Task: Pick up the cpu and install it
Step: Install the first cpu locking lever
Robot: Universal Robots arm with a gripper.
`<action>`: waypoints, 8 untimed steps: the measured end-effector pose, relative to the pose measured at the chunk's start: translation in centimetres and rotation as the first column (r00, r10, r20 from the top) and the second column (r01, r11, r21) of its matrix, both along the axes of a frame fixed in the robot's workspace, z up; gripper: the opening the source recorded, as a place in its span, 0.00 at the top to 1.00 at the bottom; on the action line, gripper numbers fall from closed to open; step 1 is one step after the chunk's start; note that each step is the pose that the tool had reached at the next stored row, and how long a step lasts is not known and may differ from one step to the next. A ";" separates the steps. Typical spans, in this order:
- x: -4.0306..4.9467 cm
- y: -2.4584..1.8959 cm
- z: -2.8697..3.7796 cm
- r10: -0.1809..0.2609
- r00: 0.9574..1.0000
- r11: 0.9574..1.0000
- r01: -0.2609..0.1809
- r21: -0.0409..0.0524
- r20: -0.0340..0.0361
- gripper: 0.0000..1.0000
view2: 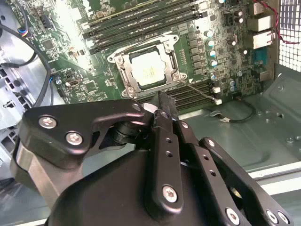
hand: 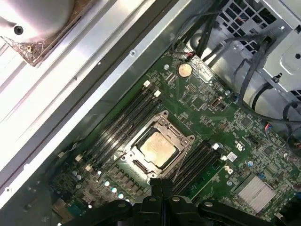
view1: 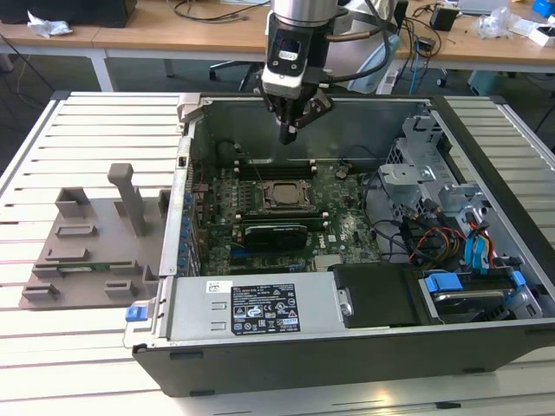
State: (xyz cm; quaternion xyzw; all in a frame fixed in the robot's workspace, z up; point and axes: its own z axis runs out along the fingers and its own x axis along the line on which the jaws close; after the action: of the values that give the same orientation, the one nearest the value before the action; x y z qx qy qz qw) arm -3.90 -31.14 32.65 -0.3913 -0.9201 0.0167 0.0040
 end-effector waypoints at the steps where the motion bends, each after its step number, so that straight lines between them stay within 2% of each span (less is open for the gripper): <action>1: 0.00 0.00 0.00 0.033 0.999 0.999 -0.033 0.000 0.000 0.89; 8: 0.00 0.00 0.00 0.096 0.995 0.995 -0.096 0.000 0.000 0.89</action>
State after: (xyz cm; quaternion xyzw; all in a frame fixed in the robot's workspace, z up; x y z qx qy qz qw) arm -3.90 -31.14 32.65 -0.3467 -0.9378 0.0169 0.0032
